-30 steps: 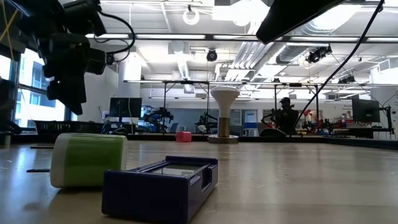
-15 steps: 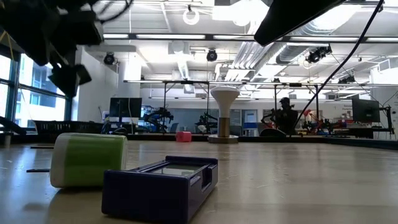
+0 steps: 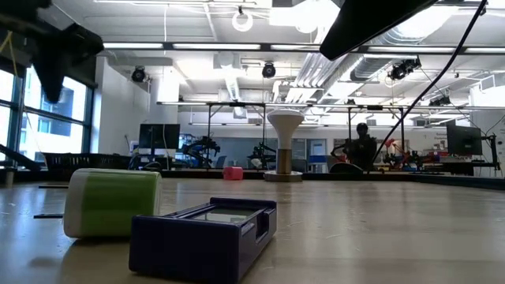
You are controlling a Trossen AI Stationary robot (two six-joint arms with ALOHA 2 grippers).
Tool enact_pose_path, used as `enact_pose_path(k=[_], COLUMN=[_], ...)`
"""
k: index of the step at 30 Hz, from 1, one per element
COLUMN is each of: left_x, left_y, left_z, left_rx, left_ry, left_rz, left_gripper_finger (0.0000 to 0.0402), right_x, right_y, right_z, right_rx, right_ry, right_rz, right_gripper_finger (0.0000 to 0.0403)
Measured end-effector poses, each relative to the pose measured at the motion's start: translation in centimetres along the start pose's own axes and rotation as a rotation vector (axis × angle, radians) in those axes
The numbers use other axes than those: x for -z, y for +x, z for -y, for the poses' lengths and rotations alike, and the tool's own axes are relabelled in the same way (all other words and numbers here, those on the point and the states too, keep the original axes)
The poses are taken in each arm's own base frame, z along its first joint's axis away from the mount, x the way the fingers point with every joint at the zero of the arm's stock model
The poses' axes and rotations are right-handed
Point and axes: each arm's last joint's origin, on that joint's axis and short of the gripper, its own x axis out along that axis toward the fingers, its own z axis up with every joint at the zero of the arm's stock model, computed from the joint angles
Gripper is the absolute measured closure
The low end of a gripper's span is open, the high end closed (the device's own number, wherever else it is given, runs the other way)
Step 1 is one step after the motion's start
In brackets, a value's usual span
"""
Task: Pick & Place Office items
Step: Put the blue charger adapter into the green bin
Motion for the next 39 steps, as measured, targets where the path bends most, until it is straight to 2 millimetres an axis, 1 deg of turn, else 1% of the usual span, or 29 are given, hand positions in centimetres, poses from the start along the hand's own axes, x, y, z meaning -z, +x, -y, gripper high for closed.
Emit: enact_pose_path(k=[3,6,9,12,17,28,33,39], left_x=[-0.5,-0.5,-0.8,-1.1,-1.7,-1.5,-1.6,-1.6], left_y=[1.9,3.7,5.0,5.7,5.8,5.8,5.8,5.8], left_z=[1.5,2.3,2.9,3.2,3.4,3.7,3.9,3.8], left_rx=[0.002,-0.001,0.007,0.023,0.037,0.119,0.153,0.150], left_ry=[0.142,0.285,0.373,0.416,0.420,0.523,0.517,0.457], left_rz=[-0.073,-0.137,-0.139,-0.114,-0.060,-0.066,-0.055,-0.060], left_gripper_finger=[0.0078,0.0078,0.0078,0.0078,0.0078,0.0078,0.0078,0.0078], right_x=[0.0,0.0,0.0,0.0,0.0,-0.1,-0.1,-0.2], right_y=[0.0,0.0,0.0,0.0,0.0,0.0,0.0,0.1], right_z=[0.0,0.0,0.0,0.0,0.0,0.0,-0.1,0.0], right_rx=[0.000,-0.001,-0.001,-0.001,0.000,0.001,-0.004,-0.002], right_ry=[0.002,0.004,0.005,0.006,0.006,0.009,0.016,0.017], right_rz=[0.000,0.000,0.001,0.001,0.001,0.006,0.010,0.009], right_gripper_finger=[0.0339,0.0339,0.0339,0.0339,0.0339,0.0339,0.0339,0.0339])
